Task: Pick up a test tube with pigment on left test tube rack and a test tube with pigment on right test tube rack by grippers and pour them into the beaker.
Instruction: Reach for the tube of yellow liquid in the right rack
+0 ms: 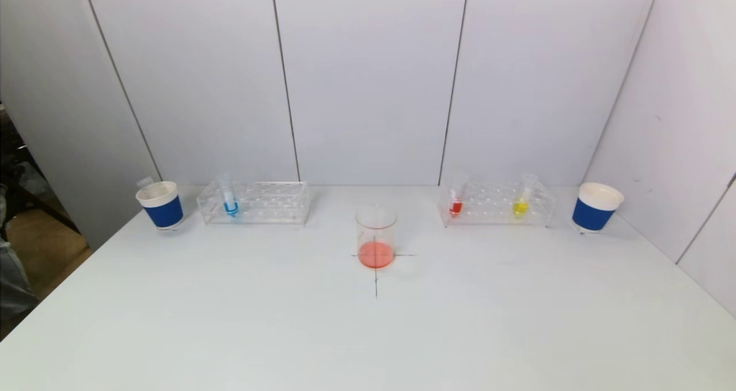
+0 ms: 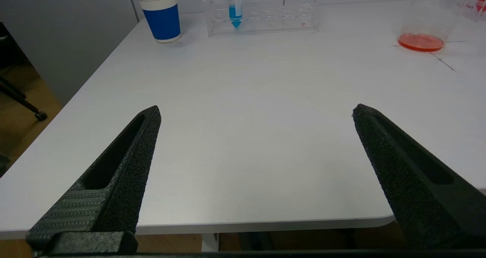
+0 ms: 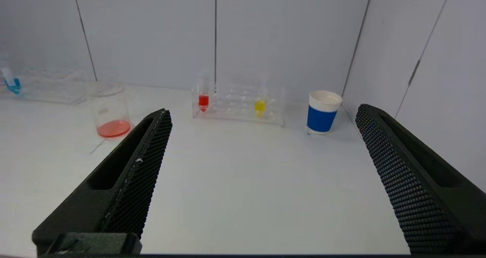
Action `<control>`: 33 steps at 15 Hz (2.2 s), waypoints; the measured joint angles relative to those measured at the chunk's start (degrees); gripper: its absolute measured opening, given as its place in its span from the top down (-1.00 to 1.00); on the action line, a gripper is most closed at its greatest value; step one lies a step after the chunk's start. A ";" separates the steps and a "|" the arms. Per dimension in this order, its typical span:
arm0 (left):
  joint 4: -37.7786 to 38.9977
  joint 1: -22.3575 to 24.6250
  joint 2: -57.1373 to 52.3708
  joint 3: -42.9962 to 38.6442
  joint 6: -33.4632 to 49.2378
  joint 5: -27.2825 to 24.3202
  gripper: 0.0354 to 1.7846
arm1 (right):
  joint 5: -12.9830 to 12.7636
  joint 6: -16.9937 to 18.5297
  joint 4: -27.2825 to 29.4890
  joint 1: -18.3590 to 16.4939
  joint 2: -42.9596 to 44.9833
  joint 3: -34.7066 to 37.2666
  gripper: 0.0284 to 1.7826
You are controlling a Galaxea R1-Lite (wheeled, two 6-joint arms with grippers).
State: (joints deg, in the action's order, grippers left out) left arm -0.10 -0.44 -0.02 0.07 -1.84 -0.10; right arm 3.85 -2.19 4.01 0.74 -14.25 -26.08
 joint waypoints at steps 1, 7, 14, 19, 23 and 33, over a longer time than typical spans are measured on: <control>0.00 0.00 0.00 0.00 -0.02 0.02 -0.98 | 0.06 -0.01 -0.95 0.16 -3.41 -2.56 -0.98; 0.00 0.00 0.00 0.00 0.02 0.00 -0.98 | -0.41 -0.04 -15.93 0.24 -30.45 -13.51 -0.98; 0.00 0.00 0.00 0.00 0.02 0.02 -0.98 | -0.61 0.63 -36.15 0.49 -59.81 -15.52 -0.98; 0.00 0.00 0.02 0.00 0.02 0.00 -0.98 | -1.99 0.71 -52.82 -0.09 -76.90 -13.03 -0.98; 0.02 0.00 0.02 0.02 0.02 0.00 -0.98 | -4.04 0.79 -65.55 -0.11 -89.66 -12.23 -0.98; 0.00 0.00 0.02 0.02 0.02 0.00 -0.98 | -8.14 2.06 -76.42 0.63 -109.14 -17.62 -0.98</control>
State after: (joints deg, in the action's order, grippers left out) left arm -0.10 -0.44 0.00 0.10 -1.82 -0.10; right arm -4.29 -0.13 -72.41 1.38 -123.39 -43.69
